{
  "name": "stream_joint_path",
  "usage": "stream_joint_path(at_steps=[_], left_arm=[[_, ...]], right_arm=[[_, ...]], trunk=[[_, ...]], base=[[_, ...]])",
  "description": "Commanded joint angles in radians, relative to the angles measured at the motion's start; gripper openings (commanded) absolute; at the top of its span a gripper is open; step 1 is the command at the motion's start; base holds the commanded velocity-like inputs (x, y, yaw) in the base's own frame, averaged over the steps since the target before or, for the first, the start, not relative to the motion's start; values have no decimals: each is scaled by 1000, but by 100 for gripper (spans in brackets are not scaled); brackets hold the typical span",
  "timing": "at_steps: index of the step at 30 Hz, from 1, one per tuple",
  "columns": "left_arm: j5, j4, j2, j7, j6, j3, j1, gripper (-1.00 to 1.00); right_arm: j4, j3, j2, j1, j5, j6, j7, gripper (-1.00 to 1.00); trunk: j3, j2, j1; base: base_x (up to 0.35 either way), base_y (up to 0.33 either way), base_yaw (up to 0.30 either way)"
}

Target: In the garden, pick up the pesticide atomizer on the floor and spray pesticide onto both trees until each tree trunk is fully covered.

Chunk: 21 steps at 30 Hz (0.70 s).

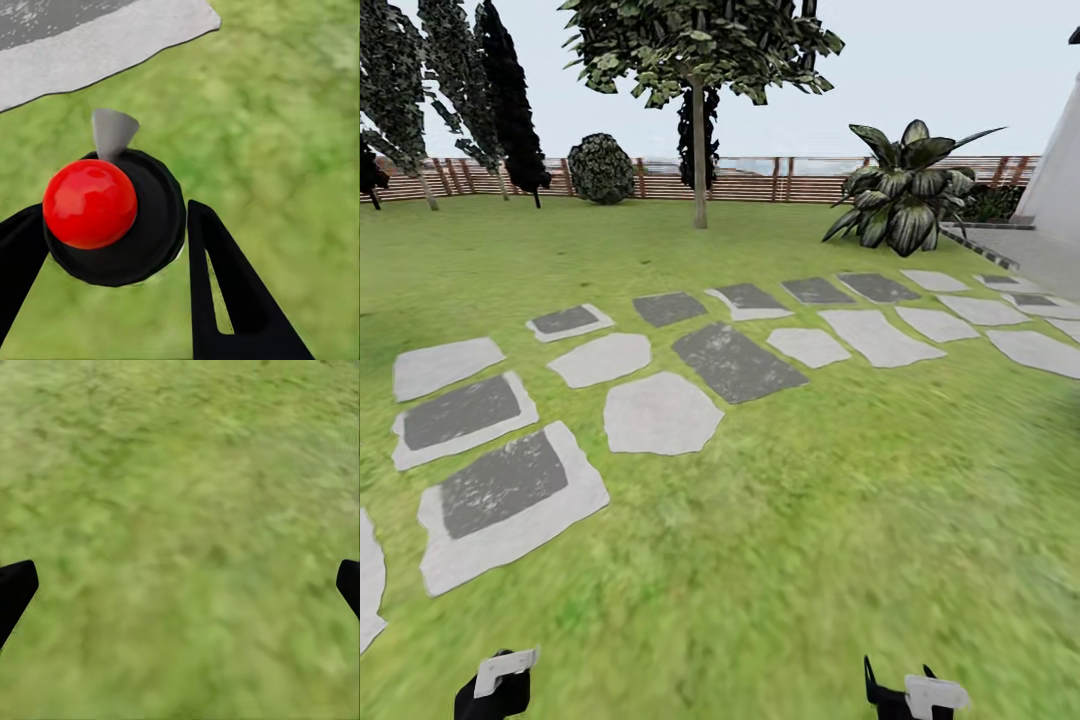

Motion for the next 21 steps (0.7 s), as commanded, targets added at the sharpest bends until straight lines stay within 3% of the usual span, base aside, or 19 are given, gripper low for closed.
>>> stream_joint_path(at_steps=[1,10,21], left_arm=[[5,1,0,-4,-3,2,-1,-100],[5,1,0,-4,-3,2,-1,-100],[5,1,0,-4,-3,2,-1,-100]], right_arm=[[1,0,0,-1,0,-3,-2,100],[1,-2,0,-1,-1,-2,-3,100],[2,-1,0,-1,-3,-3,-2,100]], trunk=[[-1,0,0],[-6,0,0],[-7,0,0]], base=[[339,0,55],[339,0,154],[339,0,17]])
